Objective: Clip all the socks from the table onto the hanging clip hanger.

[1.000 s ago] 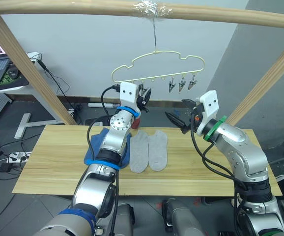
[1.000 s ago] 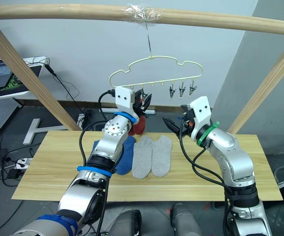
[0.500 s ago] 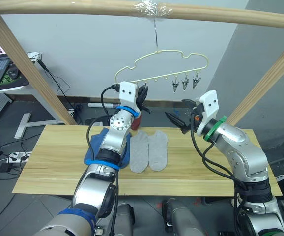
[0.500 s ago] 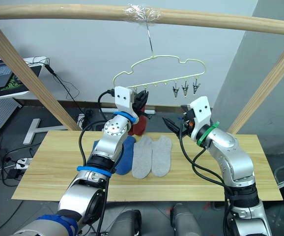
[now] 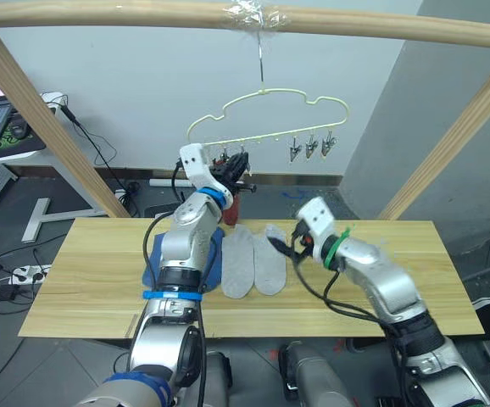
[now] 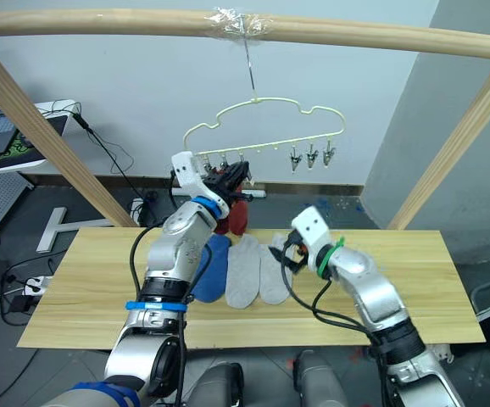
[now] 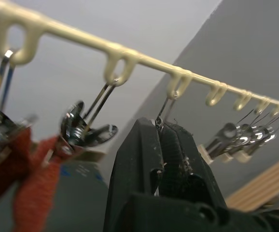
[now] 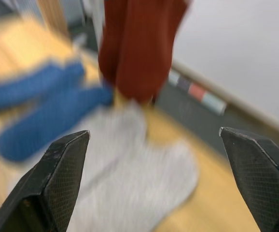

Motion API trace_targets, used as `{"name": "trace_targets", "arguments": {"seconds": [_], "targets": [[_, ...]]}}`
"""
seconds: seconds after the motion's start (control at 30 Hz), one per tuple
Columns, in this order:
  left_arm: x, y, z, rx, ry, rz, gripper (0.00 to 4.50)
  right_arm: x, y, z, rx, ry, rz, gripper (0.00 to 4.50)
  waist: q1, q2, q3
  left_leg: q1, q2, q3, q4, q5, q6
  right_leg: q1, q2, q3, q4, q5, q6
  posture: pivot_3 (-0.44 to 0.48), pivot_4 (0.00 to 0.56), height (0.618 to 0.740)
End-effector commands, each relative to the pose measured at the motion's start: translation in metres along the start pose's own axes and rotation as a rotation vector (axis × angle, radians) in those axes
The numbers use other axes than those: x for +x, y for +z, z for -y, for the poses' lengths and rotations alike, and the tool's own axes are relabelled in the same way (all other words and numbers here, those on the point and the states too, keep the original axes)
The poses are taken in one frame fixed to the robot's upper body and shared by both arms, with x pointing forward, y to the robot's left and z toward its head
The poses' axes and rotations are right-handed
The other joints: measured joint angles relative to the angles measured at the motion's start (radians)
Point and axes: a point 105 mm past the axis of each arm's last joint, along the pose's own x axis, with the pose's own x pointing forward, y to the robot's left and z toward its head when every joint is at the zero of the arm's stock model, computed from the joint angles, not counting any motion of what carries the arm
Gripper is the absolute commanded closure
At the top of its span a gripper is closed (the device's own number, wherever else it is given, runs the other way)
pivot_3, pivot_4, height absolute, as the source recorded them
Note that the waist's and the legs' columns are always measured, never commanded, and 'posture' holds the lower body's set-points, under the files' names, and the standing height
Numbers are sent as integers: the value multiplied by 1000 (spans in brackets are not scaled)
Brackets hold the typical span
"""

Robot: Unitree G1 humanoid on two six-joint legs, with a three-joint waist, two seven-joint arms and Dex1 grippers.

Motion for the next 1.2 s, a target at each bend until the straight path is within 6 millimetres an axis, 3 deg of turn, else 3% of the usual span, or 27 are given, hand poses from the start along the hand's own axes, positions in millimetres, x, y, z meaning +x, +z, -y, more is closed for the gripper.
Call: {"name": "trace_targets", "arguments": {"seconds": [0.03, 0.3, 0.53, 0.63, 0.73, 1.07, 1.1, 1.2], "targets": [[-7, 6, 2, -43, -23, -8, 4497, 16, -7, -1, -24, -6, -11, 0, 0, 0, 0, 0, 0, 0, 0, 0, 0, 0, 0, 0, 1, 0, 0, -66, 239, 740], [-20, 8, -2, -13, 4, -22, 4497, 56, -52, -3, 41, -60, -162, 0, 7, 0, 1, 2, 1, 0, -1, 0, 0, 1, 0, 0, 0, 0, 0, -6, 240, 740], [-24, 7, 1, 1, 5, -32, 4497, 67, -71, -11, 56, -51, -208, 0, 12, 0, 1, 3, 0, -1, -1, 0, 0, 2, 0, 1, 0, 0, -1, 30, 239, 740], [-24, 9, 0, 0, 9, -29, 4497, 59, -99, -18, -4, -3, -297, 0, 12, 0, 0, 6, 0, -1, -1, 0, 0, 4, 0, 1, 0, 0, -1, 41, 234, 740], [-24, 9, 0, -2, 5, -31, 4500, 51, -113, -16, -12, 12, -330, 867, 13, 0, 0, 8, 1, -1, -1, 0, 0, 8, 0, 0, 0, 0, -1, 41, 234, 740], [-25, 6, 2, -15, -16, -46, 4500, 15, -127, 4, 42, 20, -333, 4226, 31, 0, 0, 17, 0, -1, -1, 0, 0, 19, -2, 2, -4, -1, -1, 13, 231, 740], [-25, 6, 2, -22, -20, -47, 4500, 9, -126, 5, 42, 27, -326, 4477, 32, 0, 0, 17, 0, -1, -2, 0, 0, 19, -2, 2, -4, -1, -1, 13, 231, 740], [-25, 5, 3, -31, -25, -49, 4500, 1, -124, 5, 39, 36, -320, 4477, 33, 0, 0, 17, 0, -1, -3, 0, 0, 19, -2, 2, -5, -1, -1, 13, 231, 740]]}}
